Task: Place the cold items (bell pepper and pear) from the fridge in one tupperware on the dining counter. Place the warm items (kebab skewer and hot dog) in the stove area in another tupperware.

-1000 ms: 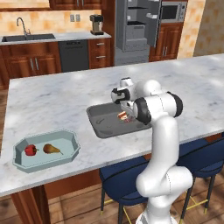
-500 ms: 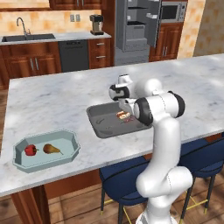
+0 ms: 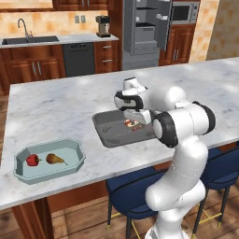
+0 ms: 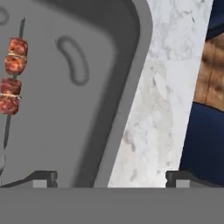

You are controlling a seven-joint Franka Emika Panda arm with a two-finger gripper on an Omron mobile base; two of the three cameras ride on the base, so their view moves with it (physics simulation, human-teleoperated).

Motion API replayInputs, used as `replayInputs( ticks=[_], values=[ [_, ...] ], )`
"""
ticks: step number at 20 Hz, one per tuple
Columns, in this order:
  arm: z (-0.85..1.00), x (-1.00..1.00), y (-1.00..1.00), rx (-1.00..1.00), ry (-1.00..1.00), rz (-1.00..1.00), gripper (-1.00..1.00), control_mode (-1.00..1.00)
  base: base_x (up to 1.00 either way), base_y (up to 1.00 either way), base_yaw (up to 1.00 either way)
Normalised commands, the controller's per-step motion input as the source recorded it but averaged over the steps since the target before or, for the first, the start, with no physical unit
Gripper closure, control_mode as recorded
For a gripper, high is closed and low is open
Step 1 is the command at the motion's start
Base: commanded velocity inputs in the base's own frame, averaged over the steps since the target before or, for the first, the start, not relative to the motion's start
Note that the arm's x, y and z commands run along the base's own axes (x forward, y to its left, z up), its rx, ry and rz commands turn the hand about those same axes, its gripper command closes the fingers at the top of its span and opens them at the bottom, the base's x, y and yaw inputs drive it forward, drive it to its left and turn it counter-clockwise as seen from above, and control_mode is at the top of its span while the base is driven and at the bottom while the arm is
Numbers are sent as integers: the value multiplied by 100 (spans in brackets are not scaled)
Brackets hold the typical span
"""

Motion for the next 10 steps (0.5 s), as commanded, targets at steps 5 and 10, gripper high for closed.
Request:
replayInputs(
  ticks=[5, 10],
  values=[
    [65, -89, -9, 24, -4, 61, -100, -100, 0, 0, 0],
    [81, -100, 14, 2, 0, 61, -100, -100, 0, 0, 0]
  ],
)
